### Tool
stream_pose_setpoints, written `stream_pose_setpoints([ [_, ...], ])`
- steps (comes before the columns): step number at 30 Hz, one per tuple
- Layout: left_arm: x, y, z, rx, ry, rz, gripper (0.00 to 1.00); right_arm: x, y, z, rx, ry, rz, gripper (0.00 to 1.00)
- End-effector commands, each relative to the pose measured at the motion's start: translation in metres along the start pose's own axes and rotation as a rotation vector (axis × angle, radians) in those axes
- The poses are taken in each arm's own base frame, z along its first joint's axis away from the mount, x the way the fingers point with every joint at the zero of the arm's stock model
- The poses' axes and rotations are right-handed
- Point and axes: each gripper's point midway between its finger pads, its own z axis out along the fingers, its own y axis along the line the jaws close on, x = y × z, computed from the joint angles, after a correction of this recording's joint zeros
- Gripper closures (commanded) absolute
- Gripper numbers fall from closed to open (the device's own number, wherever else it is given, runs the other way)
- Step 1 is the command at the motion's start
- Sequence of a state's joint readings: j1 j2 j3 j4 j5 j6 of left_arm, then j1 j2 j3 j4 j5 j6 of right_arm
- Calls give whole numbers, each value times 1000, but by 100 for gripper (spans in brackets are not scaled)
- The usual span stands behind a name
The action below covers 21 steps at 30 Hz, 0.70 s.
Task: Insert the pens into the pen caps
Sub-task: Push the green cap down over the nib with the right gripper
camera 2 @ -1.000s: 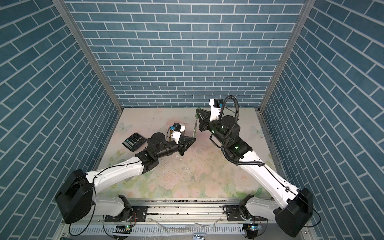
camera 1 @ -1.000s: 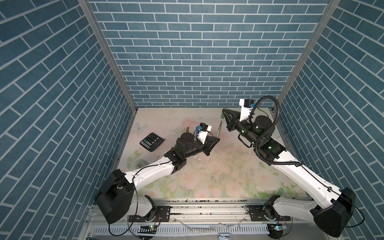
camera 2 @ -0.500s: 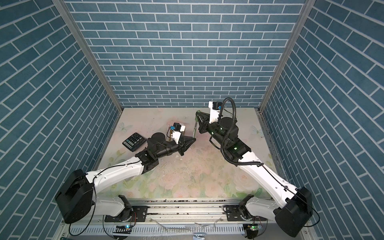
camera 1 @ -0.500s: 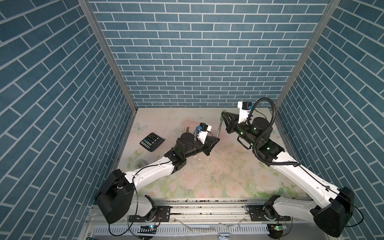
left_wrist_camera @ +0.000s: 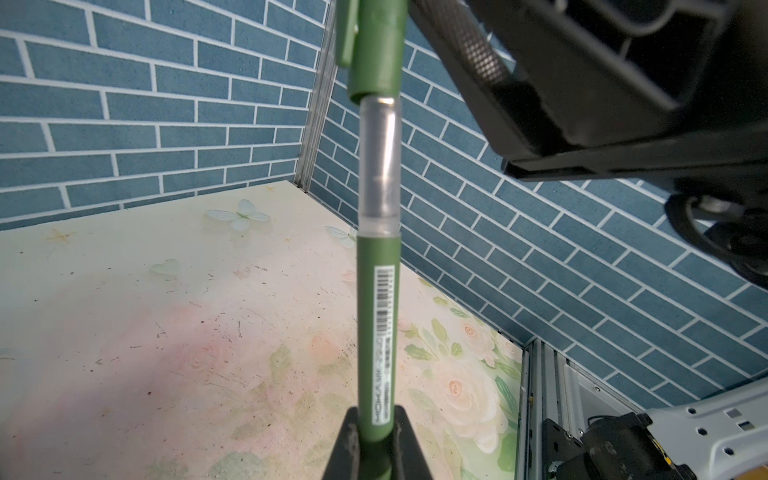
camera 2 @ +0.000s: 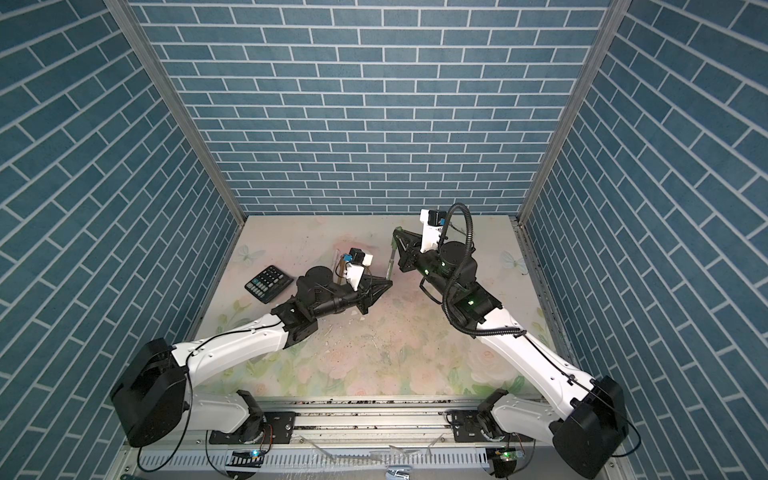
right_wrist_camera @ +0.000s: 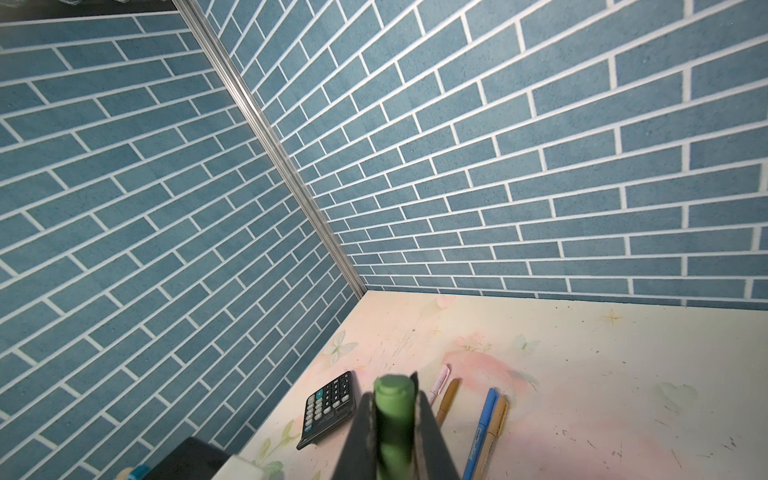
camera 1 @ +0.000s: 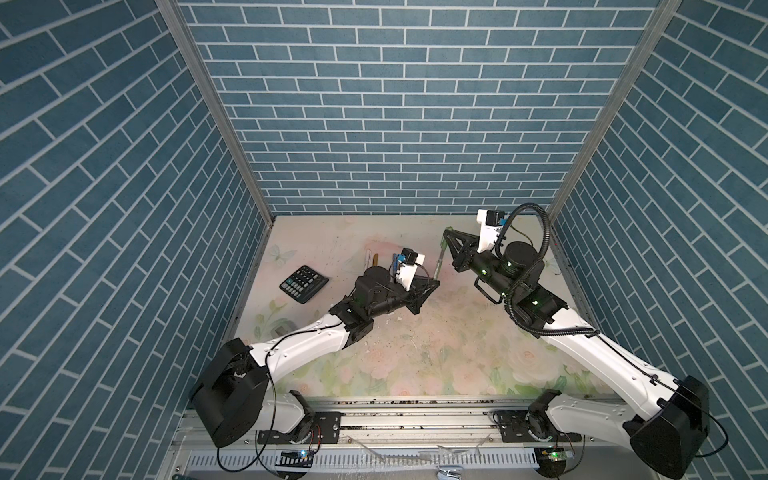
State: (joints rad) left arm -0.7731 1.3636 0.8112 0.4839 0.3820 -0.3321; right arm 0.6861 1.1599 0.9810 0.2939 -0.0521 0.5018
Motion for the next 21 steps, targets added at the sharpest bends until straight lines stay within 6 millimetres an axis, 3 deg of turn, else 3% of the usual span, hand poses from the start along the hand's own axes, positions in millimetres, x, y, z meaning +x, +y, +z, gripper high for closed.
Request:
stream_pose_setpoints([
  [1,-29,-9,-5,15,-106,25,100,16,2,-4,-18,46,41,90],
  [13,-34,-13,-10,31,-137,48,100,15,17,-15,-81,85,83,90],
  [21,-32,-17,-8,54,-131,46,100,21,8,-12,-39,105,74,90],
])
